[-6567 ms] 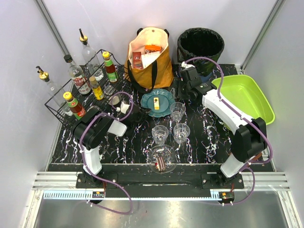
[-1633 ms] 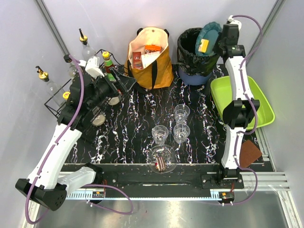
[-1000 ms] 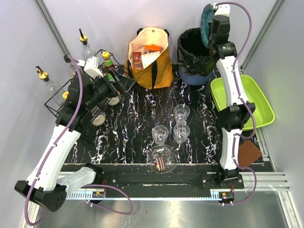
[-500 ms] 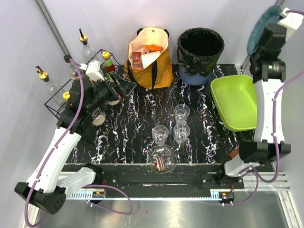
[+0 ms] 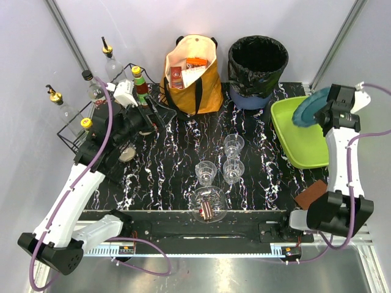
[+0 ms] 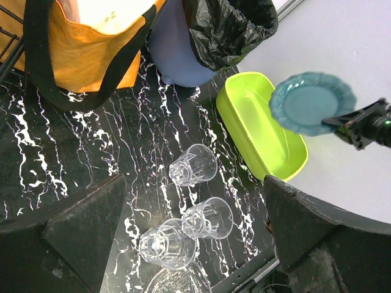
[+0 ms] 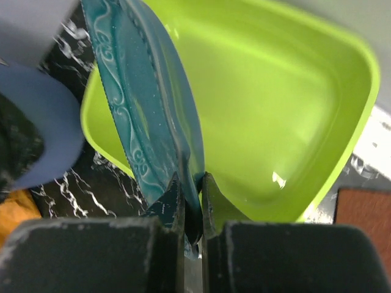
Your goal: Clear the kitchen counter
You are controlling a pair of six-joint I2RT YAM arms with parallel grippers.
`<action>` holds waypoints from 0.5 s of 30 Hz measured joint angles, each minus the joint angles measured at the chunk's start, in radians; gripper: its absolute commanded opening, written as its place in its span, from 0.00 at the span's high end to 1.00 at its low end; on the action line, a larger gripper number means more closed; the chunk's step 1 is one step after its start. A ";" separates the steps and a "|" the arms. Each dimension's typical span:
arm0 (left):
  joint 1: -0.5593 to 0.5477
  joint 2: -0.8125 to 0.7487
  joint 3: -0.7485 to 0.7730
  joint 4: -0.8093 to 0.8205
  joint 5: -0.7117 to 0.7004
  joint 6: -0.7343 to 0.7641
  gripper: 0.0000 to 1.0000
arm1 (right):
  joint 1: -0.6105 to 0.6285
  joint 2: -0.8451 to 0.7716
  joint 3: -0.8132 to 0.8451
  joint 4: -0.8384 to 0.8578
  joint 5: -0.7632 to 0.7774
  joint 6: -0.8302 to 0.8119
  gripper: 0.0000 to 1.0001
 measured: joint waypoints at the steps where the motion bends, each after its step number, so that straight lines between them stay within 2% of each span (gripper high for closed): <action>1: -0.003 0.000 0.000 -0.006 -0.003 0.003 0.01 | -0.017 0.004 -0.031 -0.005 -0.029 0.022 1.00; 6: -0.010 0.000 0.000 -0.012 -0.008 0.019 0.01 | -0.169 0.055 -0.157 0.010 -0.244 0.162 1.00; 9: -0.011 0.002 0.000 -0.012 -0.008 0.026 0.01 | -0.230 0.096 -0.201 0.062 -0.321 0.232 1.00; 15: -0.012 0.013 0.000 -0.009 -0.008 0.037 0.01 | -0.251 0.208 -0.225 0.193 -0.423 0.344 1.00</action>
